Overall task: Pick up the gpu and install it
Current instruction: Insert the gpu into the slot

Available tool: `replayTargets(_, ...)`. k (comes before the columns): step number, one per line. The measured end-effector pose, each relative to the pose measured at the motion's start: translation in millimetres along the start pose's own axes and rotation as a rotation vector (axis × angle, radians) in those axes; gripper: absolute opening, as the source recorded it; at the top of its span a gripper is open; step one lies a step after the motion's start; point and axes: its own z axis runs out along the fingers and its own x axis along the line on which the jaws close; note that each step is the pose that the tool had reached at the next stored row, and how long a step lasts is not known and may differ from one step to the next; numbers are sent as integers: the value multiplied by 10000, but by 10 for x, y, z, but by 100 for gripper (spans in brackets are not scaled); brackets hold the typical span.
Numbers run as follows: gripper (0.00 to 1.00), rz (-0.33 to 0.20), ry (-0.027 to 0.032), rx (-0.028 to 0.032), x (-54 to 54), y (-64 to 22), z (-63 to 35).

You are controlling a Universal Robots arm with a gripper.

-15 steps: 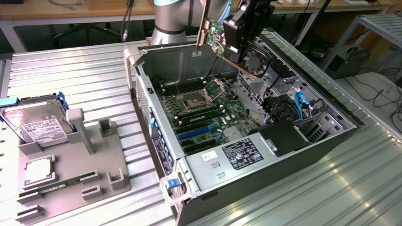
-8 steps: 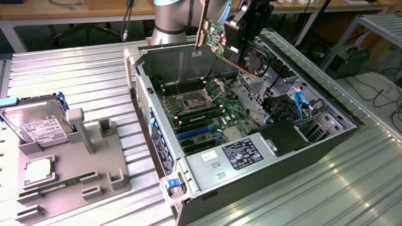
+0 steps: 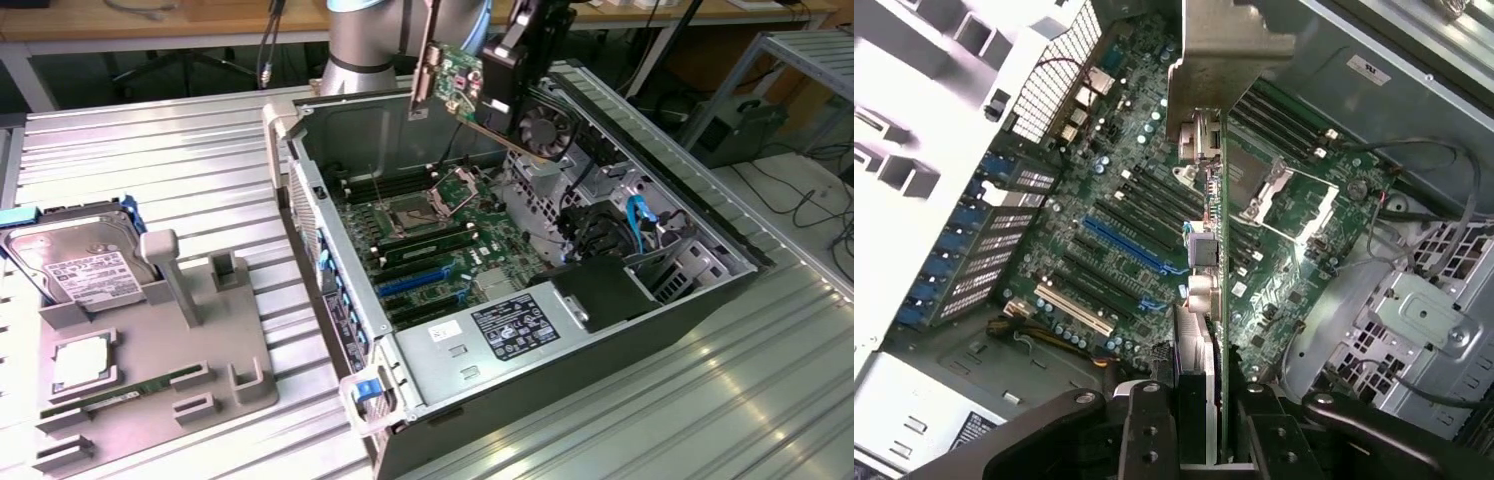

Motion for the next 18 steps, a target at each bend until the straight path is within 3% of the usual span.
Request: replayTargets(18, 28, -1608, -19, -15, 0, 0, 0)
